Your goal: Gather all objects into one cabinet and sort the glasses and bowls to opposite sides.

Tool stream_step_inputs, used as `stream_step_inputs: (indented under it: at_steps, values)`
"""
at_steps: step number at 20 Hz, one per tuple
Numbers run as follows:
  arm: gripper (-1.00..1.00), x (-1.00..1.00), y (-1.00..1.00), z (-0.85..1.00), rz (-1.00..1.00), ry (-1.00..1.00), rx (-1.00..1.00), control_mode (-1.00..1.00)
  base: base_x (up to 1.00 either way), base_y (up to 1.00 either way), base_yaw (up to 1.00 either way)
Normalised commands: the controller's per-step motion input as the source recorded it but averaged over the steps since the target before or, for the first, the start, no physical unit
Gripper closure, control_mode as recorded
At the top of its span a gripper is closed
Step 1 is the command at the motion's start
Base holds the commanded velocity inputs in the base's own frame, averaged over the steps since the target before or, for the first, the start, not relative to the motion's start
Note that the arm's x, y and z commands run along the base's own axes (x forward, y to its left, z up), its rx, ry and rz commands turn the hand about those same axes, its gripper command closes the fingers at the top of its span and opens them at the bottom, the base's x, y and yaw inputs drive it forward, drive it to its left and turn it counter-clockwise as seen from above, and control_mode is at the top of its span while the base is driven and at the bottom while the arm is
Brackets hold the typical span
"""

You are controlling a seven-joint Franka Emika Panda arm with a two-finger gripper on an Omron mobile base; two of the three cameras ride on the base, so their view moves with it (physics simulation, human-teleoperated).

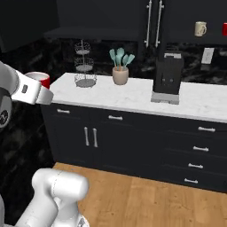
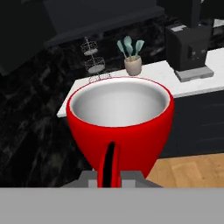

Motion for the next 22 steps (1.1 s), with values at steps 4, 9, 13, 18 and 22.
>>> stream_step_inputs:
  at_steps: [4, 9, 13, 18, 22]
  values:
    - [1.00, 0.00, 0.00, 0.00, 0.00, 0.00, 0.00, 1.00, -0.09, -1.00, 0.17]
    - [1.00, 0.00, 0.00, 0.00, 0.00, 0.00, 0.00, 1.00, -0.28, -1.00, 0.12]
    - [1.00, 0.00, 0.00, 0.00, 0.00, 0.00, 0.00, 1.00, -0.18, -1.00, 0.11]
    - [1.00, 0.00, 0.00, 0.00, 0.00, 0.00, 0.00, 1.00, 0.05, -0.99, 0.04]
    - [1.00, 0.00, 0.00, 0.00, 0.00, 0.00, 0.00, 1.00, 0.40, -0.58, 0.00]
